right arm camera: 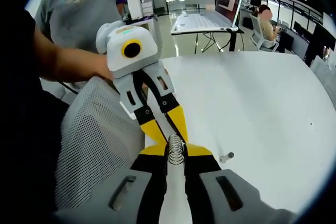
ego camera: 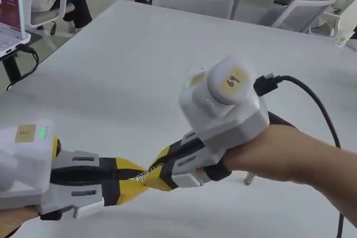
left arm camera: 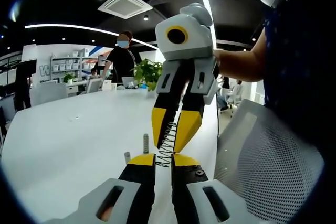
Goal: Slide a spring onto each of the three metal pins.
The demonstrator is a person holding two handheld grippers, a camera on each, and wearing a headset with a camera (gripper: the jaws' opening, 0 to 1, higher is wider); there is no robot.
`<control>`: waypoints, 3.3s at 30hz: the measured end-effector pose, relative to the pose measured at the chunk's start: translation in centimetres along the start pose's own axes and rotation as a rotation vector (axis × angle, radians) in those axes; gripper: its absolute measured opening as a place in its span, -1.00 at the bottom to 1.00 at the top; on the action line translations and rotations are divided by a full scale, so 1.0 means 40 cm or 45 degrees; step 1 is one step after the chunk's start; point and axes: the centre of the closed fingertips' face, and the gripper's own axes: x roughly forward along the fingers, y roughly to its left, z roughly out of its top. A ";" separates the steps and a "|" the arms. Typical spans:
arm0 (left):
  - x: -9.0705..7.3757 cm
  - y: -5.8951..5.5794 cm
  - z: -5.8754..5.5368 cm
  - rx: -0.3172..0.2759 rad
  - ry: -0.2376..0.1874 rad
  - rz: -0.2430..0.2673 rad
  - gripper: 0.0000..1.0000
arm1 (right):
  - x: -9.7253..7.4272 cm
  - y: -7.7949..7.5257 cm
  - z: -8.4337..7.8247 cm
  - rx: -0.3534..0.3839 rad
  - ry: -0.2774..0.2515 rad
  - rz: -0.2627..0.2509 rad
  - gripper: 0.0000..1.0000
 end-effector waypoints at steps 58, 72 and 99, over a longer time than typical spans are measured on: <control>0.004 0.031 -0.058 -0.015 0.102 0.100 -0.04 | -0.065 -0.133 -0.037 -0.103 0.303 -0.148 -0.84; -0.012 0.047 -0.073 -0.055 0.130 0.160 0.36 | -0.034 -0.192 -0.059 -0.129 0.399 -0.168 -0.83; -0.020 0.042 -0.081 -0.068 0.142 0.186 0.33 | 0.039 -0.226 -0.088 -0.146 0.540 -0.101 -0.83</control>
